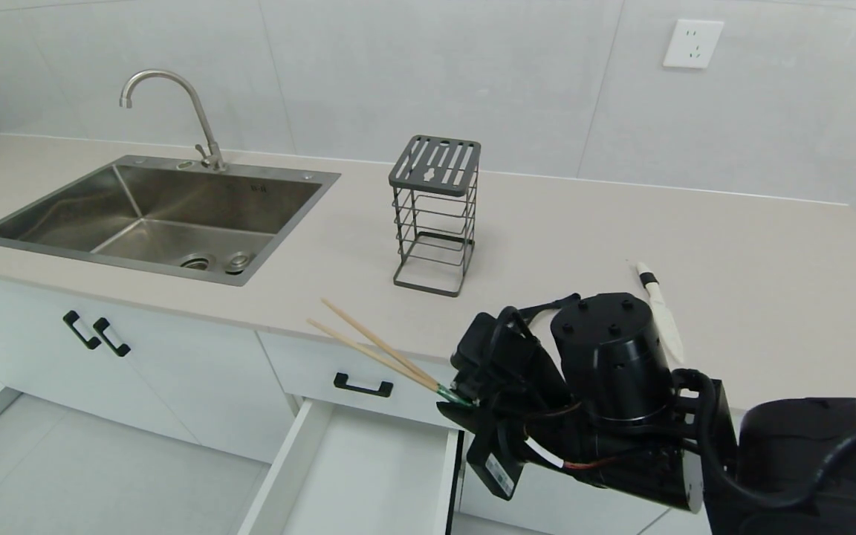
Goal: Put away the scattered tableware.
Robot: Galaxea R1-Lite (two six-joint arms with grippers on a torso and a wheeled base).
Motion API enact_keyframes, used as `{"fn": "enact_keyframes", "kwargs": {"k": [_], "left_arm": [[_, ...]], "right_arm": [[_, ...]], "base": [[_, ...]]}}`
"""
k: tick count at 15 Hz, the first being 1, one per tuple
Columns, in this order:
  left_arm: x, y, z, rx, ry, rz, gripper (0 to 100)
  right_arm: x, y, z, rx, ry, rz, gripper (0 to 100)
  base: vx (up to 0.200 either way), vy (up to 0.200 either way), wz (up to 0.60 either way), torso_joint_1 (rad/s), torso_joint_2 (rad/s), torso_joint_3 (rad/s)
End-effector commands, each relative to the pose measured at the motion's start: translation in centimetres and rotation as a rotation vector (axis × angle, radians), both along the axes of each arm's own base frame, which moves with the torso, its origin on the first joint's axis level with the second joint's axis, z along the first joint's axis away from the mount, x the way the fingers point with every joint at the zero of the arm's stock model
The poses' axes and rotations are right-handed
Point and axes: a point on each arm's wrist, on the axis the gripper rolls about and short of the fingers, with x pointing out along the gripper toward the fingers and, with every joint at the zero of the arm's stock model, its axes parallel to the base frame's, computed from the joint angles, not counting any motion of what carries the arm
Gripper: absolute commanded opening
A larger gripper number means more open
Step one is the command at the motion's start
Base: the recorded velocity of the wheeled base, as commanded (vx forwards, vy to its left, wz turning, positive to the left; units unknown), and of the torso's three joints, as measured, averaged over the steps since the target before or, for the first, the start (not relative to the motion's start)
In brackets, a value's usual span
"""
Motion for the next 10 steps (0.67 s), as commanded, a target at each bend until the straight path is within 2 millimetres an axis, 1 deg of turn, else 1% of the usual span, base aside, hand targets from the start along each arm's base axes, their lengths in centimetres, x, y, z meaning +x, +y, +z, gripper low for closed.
{"fn": "enact_keyframes", "kwargs": {"k": [1, 3, 4, 6, 8, 10], "left_arm": [[0.0, 0.0, 0.0, -0.001, 0.003, 0.000, 100], [0.0, 0.0, 0.0, -0.001, 0.003, 0.000, 100], [0.0, 0.0, 0.0, -0.001, 0.003, 0.000, 100], [0.0, 0.0, 0.0, -0.001, 0.002, 0.000, 100], [0.0, 0.0, 0.0, -0.001, 0.000, 0.000, 100], [0.0, 0.0, 0.0, -0.001, 0.002, 0.000, 100]], "right_arm": [[0.3, 0.4, -0.2, -0.003, 0.000, 0.001, 0], [0.5, 0.9, -0.4, -0.004, -0.001, 0.008, 0], [0.6, 1.9, -0.1, 0.009, -0.012, 0.026, 0], [0.7, 2.7, -0.2, 0.000, -0.033, 0.054, 0], [0.7, 2.8, -0.6, -0.059, -0.095, 0.115, 0], [0.8, 3.2, -0.3, -0.047, -0.111, 0.146, 0]], "base": [[0.000, 0.000, 0.00, -0.207, 0.42, 0.212], [0.000, 0.000, 0.00, -0.173, 0.34, 0.163], [0.000, 0.000, 0.00, -0.163, 0.33, 0.159], [0.000, 0.000, 0.00, -0.222, 0.44, 0.220], [0.000, 0.000, 0.00, -0.161, 0.30, 0.144], [0.000, 0.000, 0.00, -0.212, 0.42, 0.205]]}}
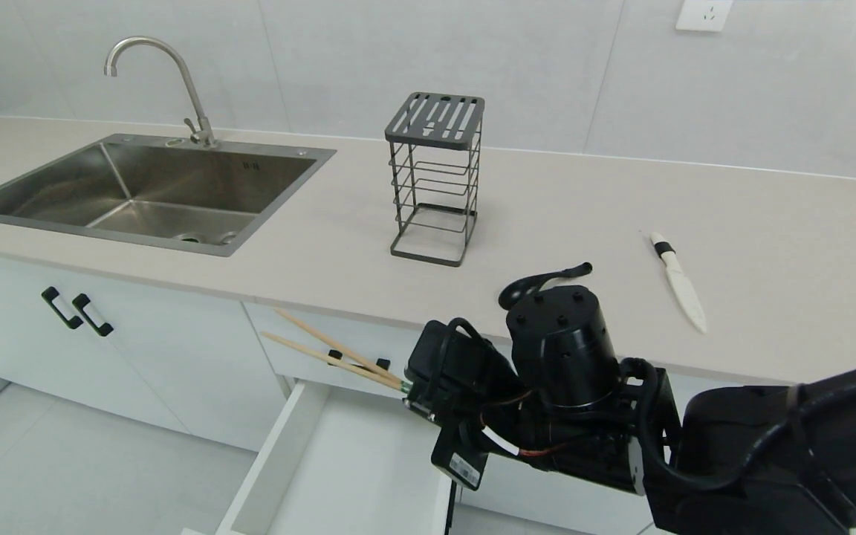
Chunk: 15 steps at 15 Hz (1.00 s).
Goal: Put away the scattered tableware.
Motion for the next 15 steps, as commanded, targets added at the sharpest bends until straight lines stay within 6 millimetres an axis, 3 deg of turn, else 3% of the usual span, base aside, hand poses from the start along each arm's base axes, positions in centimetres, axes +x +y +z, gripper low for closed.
{"fn": "enact_keyframes", "kwargs": {"k": [1, 15], "left_arm": [[0.0, 0.0, 0.0, -0.001, 0.001, -0.001, 100], [0.0, 0.0, 0.0, -0.001, 0.003, -0.001, 100]], "right_arm": [[0.0, 0.5, -0.1, 0.008, 0.008, 0.022, 0], [-1.1, 2.3, -2.6, -0.021, 0.089, 0.094, 0]], "base": [[0.000, 0.000, 0.00, -0.212, 0.43, 0.207], [0.000, 0.000, 0.00, -0.173, 0.33, 0.157]]}}
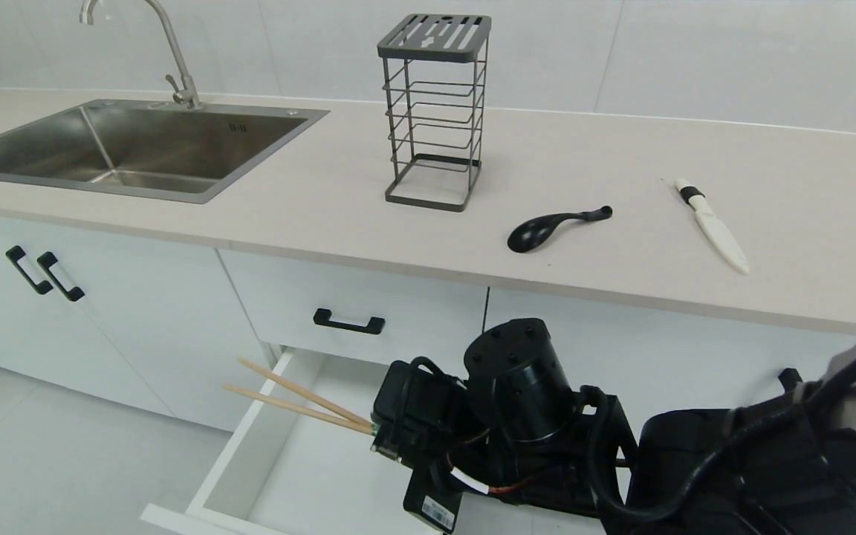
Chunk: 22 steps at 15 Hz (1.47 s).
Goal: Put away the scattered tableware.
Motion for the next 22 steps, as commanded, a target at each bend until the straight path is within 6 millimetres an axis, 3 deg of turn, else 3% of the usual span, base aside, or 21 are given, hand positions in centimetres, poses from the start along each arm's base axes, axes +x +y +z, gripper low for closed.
{"fn": "enact_keyframes", "kwargs": {"k": [1, 5, 15, 22], "left_arm": [[0.0, 0.0, 0.0, 0.000, 0.000, 0.000, 100], [0.0, 0.0, 0.0, 0.000, 0.001, 0.000, 100], [0.0, 0.0, 0.0, 0.000, 0.001, 0.000, 100], [0.0, 0.0, 0.0, 0.000, 0.000, 0.000, 100]], "right_arm": [[-0.1, 0.2, -0.4, -0.008, 0.004, 0.006, 0], [0.1, 1.2, -1.1, -0.016, 0.007, 0.010, 0], [2.7, 3.5, -2.1, -0.019, -0.009, -0.044, 0], [3.8, 5.3, -2.0, -0.062, -0.023, -0.084, 0]], "base": [[0.000, 0.000, 0.00, -0.110, 0.22, 0.100], [0.000, 0.000, 0.00, -0.140, 0.24, 0.112], [0.000, 0.000, 0.00, -0.202, 0.28, 0.111], [0.000, 0.000, 0.00, -0.034, 0.17, 0.053]]}}
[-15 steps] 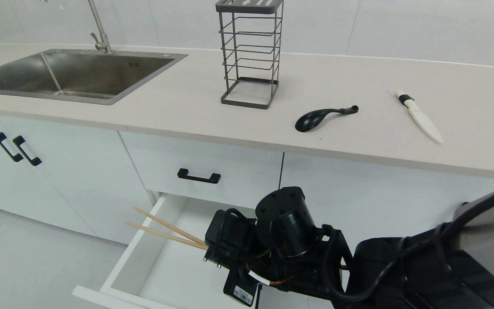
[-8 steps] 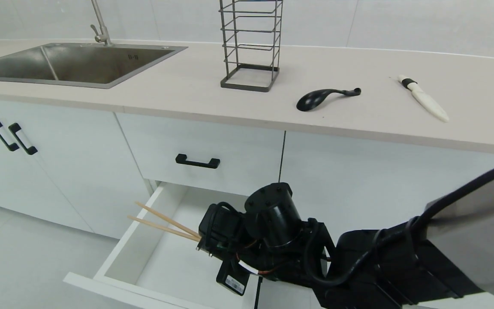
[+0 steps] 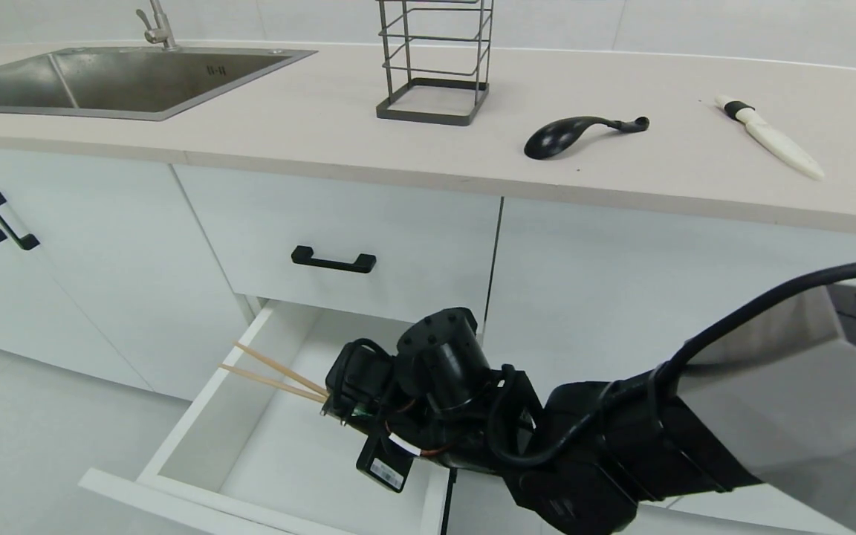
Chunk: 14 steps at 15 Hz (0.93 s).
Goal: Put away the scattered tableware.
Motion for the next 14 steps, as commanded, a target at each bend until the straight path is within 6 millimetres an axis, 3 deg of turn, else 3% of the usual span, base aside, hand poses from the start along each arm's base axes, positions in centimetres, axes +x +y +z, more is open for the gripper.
{"fn": "enact_keyframes", "kwargs": {"k": [1, 5, 14], "left_arm": [[0.0, 0.0, 0.0, 0.000, 0.001, 0.000, 100], [0.0, 0.0, 0.0, 0.000, 0.001, 0.000, 100], [0.0, 0.0, 0.0, 0.000, 0.001, 0.000, 100]], "right_arm": [[0.7, 1.2, 0.0, -0.049, -0.010, -0.040, 0], [2.2, 2.9, 0.5, -0.084, -0.030, -0.091, 0], [3.9, 2.5, -2.1, -0.163, 0.057, -0.402, 0]], "base": [[0.000, 0.000, 0.00, 0.000, 0.00, 0.000], [0.000, 0.000, 0.00, 0.000, 0.00, 0.000], [0.000, 0.000, 0.00, 0.000, 0.00, 0.000]]}}
